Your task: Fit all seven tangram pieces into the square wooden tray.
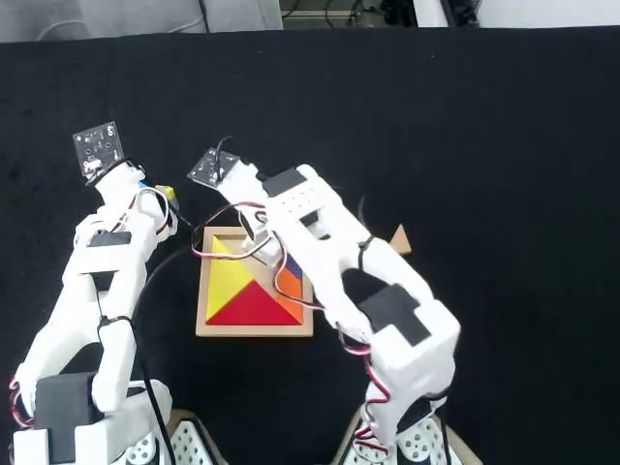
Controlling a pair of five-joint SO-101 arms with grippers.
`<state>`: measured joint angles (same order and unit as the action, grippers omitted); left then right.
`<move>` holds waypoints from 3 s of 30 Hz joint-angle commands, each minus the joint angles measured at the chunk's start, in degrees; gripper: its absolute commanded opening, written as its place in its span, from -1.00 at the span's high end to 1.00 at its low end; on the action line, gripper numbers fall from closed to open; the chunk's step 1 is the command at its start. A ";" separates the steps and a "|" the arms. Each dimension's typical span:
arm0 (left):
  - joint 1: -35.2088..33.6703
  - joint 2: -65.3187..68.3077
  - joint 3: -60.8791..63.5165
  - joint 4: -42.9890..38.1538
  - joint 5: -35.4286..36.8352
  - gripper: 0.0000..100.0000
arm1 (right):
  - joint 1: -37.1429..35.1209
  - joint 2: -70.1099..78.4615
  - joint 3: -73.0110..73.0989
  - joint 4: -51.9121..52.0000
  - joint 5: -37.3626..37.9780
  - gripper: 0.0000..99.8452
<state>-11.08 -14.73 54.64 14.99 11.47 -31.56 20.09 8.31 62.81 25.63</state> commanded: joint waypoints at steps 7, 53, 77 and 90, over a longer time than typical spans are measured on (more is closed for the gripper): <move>0.40 -2.02 -2.42 -0.88 0.35 0.68 | -0.53 4.79 -8.48 3.87 -0.44 0.98; 0.48 -2.02 -2.51 -0.88 0.35 0.68 | -0.79 -1.80 -0.40 3.34 0.00 0.98; 0.22 -2.64 -2.68 1.58 -0.09 0.68 | 0.00 -9.89 -7.34 15.30 -0.35 0.98; 0.48 6.15 -17.01 32.26 -22.59 0.68 | 13.01 -35.12 21.14 0.62 -3.87 0.98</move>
<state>-9.05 -11.56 43.65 41.36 -9.01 -21.19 -11.65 26.68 67.56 23.25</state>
